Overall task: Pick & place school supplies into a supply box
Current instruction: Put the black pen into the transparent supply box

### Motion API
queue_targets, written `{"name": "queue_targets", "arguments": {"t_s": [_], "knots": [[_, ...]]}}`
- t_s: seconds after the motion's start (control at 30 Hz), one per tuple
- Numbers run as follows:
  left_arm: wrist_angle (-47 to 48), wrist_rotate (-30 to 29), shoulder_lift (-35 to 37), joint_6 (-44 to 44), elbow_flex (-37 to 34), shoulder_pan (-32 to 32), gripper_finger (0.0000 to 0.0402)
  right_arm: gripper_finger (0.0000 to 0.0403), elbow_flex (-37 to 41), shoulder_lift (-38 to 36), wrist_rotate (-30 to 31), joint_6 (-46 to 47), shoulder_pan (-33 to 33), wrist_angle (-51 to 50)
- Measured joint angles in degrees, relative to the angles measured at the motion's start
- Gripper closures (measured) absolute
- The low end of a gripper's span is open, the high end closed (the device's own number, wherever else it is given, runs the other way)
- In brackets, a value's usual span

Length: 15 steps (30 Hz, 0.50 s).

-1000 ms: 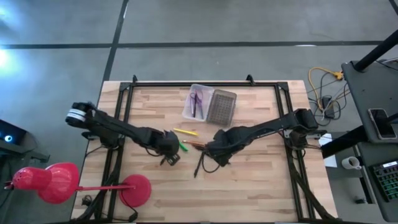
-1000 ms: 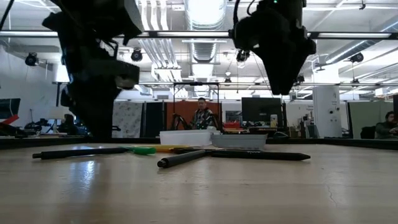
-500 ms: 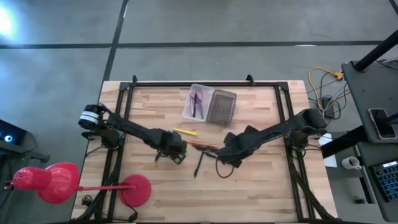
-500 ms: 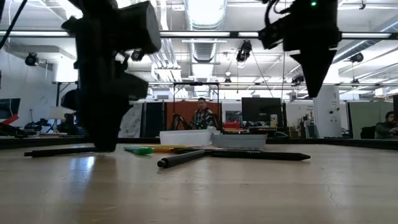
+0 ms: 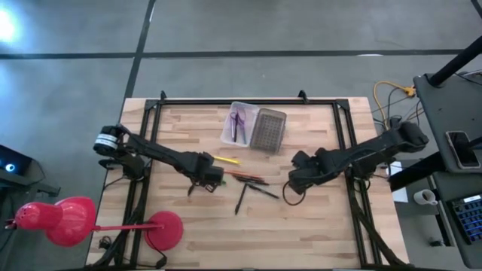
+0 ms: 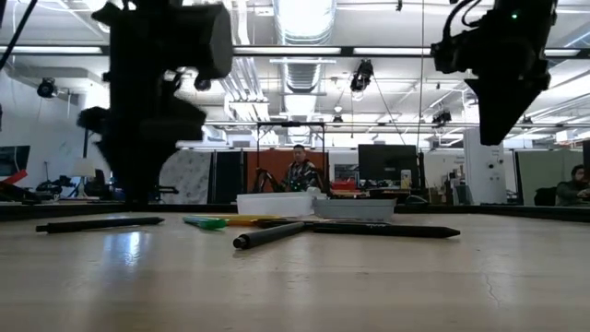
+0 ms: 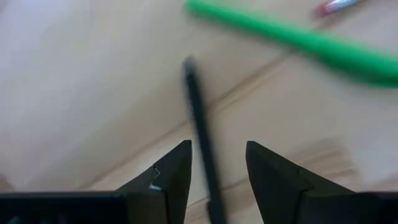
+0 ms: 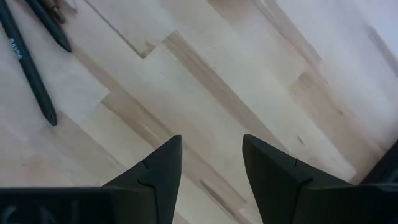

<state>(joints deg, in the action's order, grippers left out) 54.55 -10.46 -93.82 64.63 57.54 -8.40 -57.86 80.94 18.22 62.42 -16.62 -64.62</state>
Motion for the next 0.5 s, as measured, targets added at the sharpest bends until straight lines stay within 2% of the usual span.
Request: {"name": "queue_targets", "arguments": {"t_s": [0.13,0.5], "knots": [[-1.31,2.95,0.10,1.90,-3.15,0.70,0.0265,0.0243,1.08,0.04,0.13,1.73,-0.02,0.77],[-12.69,4.03,0.61,2.03,-9.40,1.45,0.0265,0.0243,0.67,3.00,1.81,2.23,0.42,5.04]]}}
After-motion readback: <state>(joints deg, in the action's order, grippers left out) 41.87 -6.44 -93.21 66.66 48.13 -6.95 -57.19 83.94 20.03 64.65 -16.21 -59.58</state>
